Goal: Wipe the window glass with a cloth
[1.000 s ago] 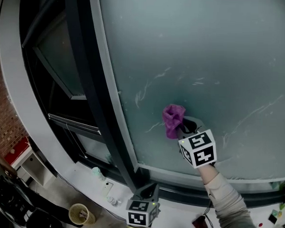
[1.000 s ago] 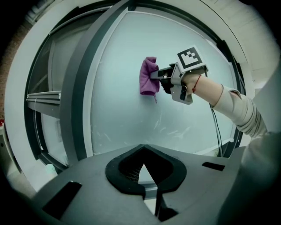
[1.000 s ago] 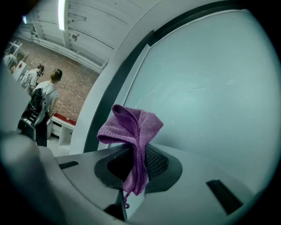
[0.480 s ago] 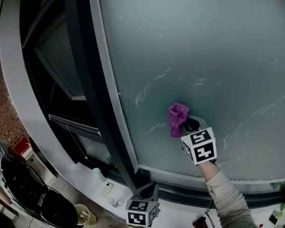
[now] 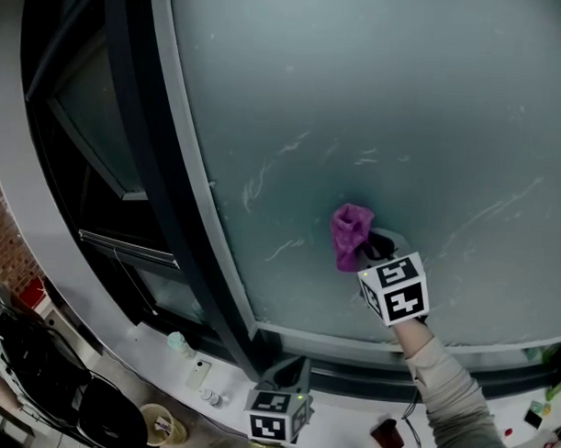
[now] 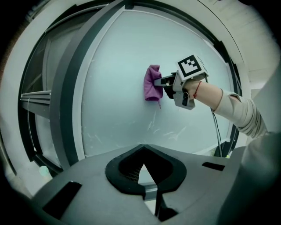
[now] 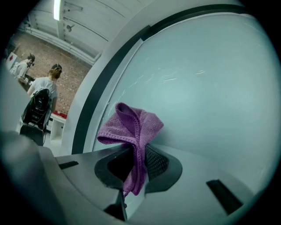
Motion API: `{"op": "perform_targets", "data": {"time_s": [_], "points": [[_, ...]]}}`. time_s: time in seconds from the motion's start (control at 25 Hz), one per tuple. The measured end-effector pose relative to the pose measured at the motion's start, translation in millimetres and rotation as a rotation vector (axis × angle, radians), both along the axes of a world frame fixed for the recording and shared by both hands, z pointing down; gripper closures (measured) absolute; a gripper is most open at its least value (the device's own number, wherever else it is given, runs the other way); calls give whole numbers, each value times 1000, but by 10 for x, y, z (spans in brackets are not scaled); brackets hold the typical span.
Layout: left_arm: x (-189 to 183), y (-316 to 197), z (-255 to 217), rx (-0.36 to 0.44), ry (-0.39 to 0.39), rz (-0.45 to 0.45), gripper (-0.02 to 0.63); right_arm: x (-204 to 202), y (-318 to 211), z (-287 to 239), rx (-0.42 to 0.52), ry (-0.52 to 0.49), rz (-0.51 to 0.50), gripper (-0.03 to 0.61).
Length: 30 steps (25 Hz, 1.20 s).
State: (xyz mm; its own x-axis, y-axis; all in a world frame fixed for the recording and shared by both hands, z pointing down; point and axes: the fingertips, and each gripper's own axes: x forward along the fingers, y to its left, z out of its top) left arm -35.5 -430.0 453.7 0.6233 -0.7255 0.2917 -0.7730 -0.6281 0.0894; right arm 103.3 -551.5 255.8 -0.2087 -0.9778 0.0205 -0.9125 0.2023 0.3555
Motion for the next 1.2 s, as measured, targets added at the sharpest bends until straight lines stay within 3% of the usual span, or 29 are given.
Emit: {"op": "perform_targets", "data": {"time_s": [0.72,1.2], "points": [[622,187,-46,12,-5,163,609,1229,690,70,17,-19,230,525],[895,253,-86,23,7,219,609,1939,1109,137,4,-19,387,526]]}}
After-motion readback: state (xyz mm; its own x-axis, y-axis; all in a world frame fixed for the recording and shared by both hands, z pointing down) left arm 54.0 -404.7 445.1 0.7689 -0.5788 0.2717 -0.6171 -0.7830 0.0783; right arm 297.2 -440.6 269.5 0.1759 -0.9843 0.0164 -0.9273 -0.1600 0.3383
